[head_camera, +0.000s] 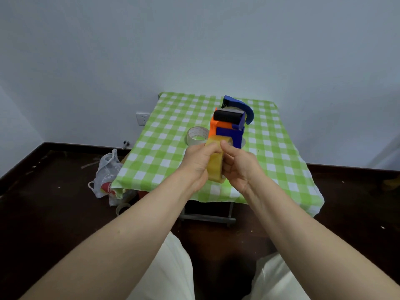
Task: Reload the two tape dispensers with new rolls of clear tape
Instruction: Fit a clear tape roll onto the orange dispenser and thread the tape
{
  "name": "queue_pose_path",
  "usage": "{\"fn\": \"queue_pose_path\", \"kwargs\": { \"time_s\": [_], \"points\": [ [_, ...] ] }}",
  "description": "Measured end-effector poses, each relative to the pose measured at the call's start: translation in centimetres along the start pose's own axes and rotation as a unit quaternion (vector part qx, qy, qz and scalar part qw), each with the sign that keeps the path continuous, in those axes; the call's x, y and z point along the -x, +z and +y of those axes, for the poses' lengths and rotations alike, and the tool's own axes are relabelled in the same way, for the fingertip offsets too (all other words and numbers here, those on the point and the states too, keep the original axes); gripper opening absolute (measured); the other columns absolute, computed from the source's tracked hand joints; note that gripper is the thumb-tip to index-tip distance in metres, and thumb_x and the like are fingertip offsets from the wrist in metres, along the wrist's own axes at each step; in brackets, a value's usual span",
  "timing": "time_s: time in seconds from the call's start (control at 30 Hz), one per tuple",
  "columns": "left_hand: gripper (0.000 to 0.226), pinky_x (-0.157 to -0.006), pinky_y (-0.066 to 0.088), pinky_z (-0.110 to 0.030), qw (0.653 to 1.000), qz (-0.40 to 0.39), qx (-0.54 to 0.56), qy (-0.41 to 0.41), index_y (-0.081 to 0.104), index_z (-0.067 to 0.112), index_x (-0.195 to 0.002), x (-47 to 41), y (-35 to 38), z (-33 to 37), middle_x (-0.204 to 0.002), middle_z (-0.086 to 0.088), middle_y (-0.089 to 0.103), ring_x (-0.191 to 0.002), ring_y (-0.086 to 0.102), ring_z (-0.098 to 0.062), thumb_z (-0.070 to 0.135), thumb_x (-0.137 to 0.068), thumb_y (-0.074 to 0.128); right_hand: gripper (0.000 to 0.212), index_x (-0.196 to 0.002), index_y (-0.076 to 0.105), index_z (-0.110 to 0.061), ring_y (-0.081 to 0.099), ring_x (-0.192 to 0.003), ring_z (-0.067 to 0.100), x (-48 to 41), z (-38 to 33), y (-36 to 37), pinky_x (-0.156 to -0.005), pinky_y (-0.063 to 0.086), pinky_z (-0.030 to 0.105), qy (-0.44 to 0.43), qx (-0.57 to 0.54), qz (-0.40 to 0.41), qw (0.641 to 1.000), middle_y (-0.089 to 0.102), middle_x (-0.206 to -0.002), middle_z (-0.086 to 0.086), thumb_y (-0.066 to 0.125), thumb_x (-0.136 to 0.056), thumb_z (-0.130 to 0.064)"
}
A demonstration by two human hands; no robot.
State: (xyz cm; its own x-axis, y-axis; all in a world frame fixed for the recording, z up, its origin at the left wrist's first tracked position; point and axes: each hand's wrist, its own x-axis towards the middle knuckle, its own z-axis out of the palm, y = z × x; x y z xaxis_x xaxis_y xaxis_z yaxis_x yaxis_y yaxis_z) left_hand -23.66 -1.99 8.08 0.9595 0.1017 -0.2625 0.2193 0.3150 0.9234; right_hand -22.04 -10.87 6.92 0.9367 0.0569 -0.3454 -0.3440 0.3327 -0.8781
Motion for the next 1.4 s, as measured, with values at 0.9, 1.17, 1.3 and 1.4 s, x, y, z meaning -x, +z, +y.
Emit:
{"fn": "queue_pose_path", "kwargs": {
  "time_s": [0.9,1.17,1.3,1.4],
  "points": [
    [0.025,-0.079,0.048,-0.054,0.999,0.036,0.022,-0.016,0.063,-0.001,-0.087,0.1,-0.1,0.0,-0.089,-0.025,0.062,-0.082,0.06,-0.036,-0.005,-0.074,0.042,0.059,-0.125,0.049,0.01,0.034,-0.124,0.054,0.5,-0.2,-0.1,-0.101,0.024,0.07,0.002,0.0,0.001,1.0,0.038,-0.133,0.035,0.067,-0.083,-0.027],
    [0.046,-0.085,0.048,-0.038,0.994,-0.095,-0.055,0.021,0.066,0.012,-0.11,-0.1,-2.0,-1.5,-0.104,-0.014,0.067,-0.097,0.061,-0.025,-0.007,-0.071,0.053,0.028,-0.104,0.063,-0.004,0.066,-0.074,0.02,0.0,-0.6,-1.4,-0.073,0.054,0.034,0.015,0.024,-0.034,0.999,0.07,-0.087,0.01,0.052,-0.094,-0.028],
    [0.045,-0.081,0.054,-0.027,0.993,-0.098,-0.052,0.049,0.062,0.017,-0.117,-0.3,-2.5,-2.3,-0.112,-0.009,0.07,-0.102,0.067,-0.019,-0.011,-0.083,0.057,0.032,-0.08,0.063,-0.01,0.058,-0.06,0.009,0.2,-0.7,-1.7,-0.075,0.051,0.032,-0.04,0.175,-0.007,0.984,0.059,-0.057,-0.006,0.056,-0.091,-0.039],
    [0.042,-0.076,0.055,-0.022,0.995,-0.082,-0.037,0.049,0.06,0.01,-0.123,-0.4,-2.7,-2.1,-0.114,-0.008,0.07,-0.104,0.067,-0.018,-0.005,-0.084,0.06,0.025,-0.08,0.06,-0.015,0.056,-0.073,0.01,0.2,-1.1,-2.0,-0.077,0.048,0.03,-0.179,0.273,0.068,0.943,0.059,-0.076,-0.005,0.06,-0.087,-0.039]
  ]
}}
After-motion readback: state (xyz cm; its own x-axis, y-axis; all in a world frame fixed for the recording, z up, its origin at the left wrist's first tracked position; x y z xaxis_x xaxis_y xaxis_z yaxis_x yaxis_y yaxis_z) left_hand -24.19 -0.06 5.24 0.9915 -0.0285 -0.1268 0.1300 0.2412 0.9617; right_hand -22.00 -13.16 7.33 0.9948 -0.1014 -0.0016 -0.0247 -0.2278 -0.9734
